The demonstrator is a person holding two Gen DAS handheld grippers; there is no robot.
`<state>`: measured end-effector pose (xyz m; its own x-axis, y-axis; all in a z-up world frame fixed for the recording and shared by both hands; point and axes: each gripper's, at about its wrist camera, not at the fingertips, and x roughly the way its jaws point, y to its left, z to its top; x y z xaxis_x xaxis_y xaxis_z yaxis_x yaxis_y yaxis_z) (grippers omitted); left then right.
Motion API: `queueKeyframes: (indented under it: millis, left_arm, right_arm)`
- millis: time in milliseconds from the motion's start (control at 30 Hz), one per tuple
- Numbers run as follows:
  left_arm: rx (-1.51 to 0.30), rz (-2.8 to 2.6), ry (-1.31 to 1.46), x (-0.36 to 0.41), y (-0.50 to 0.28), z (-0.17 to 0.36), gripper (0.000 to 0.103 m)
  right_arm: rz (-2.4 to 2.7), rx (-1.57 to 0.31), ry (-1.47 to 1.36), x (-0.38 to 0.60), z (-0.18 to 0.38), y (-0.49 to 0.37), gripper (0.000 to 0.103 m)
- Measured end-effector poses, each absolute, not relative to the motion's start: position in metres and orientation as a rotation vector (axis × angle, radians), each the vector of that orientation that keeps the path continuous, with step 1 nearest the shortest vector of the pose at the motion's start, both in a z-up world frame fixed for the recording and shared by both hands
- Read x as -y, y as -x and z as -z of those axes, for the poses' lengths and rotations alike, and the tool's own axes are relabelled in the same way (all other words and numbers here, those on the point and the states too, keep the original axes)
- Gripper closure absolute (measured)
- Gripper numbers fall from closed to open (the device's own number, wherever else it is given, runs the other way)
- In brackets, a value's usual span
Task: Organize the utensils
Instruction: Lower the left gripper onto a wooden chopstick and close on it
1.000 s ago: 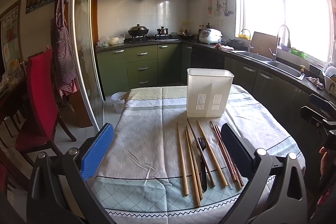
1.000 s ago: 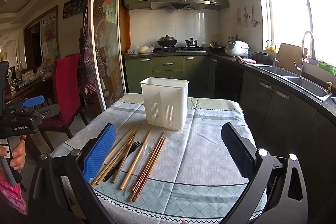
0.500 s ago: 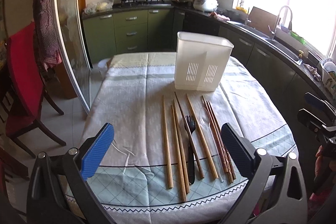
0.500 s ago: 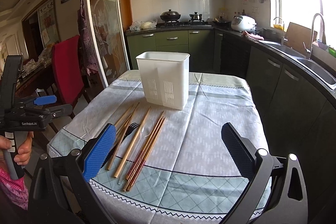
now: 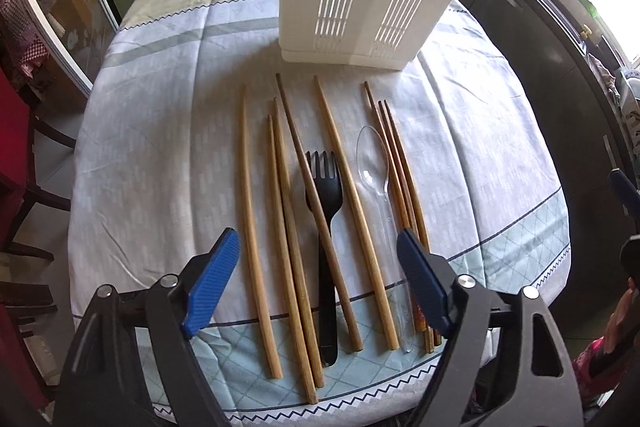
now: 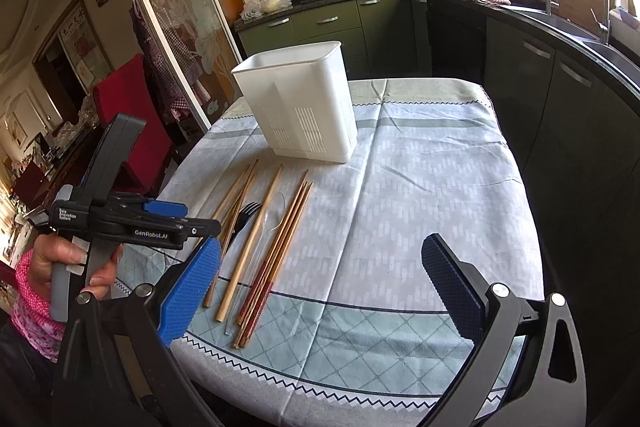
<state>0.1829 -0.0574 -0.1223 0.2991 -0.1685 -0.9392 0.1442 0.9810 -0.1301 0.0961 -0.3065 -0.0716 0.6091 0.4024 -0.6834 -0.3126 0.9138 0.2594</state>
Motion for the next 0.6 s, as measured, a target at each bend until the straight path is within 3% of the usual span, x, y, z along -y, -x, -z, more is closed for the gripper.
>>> queueKeyframes:
  millis: [167, 233, 400, 600]
  left_arm:
    - [-1.267, 0.195, 0.036, 0.063, -0.207, 0.121, 0.031]
    - [-1.274, 0.184, 0.045, 0.065, -0.218, 0.124, 0.038]
    - [-1.335, 0.184, 0.086, 0.064, -0.240, 0.140, 0.069]
    - [-1.336, 0.169, 0.088, 0.064, -0.252, 0.146, 0.079]
  right_arm:
    - [-0.419, -0.838, -0.110, 0.303, 0.078, -0.098, 0.004]
    - [-0.420, -0.836, -0.102, 0.302, 0.077, -0.097, 0.004]
    - [-0.419, -0.828, -0.075, 0.298, 0.075, -0.095, 0.004]
    - [-0.413, -0.825, -0.050, 0.296, 0.076, -0.095, 0.004]
